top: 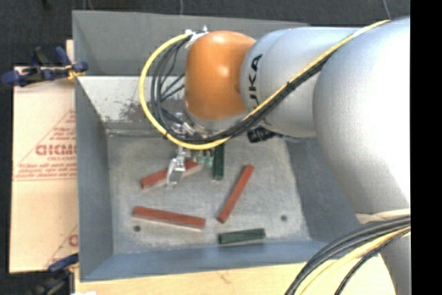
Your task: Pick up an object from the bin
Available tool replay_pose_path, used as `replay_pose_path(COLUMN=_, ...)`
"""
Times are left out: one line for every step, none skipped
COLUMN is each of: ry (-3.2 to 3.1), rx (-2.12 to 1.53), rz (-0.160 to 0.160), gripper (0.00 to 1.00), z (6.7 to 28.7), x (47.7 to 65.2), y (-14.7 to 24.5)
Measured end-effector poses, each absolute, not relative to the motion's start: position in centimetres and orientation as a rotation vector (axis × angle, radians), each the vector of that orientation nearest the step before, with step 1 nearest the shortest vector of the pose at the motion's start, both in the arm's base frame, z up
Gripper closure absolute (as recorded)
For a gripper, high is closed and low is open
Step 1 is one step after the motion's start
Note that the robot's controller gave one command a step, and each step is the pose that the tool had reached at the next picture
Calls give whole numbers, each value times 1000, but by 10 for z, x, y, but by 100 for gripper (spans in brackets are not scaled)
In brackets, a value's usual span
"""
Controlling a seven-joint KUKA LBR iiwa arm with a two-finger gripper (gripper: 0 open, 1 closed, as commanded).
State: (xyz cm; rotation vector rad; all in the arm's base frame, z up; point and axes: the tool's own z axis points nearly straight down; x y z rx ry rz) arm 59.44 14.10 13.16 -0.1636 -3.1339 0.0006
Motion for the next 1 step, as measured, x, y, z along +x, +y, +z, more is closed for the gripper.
replay_pose_path(ry=-3137, rx=-194, rz=-10, gripper=100, z=80, x=588, y=152)
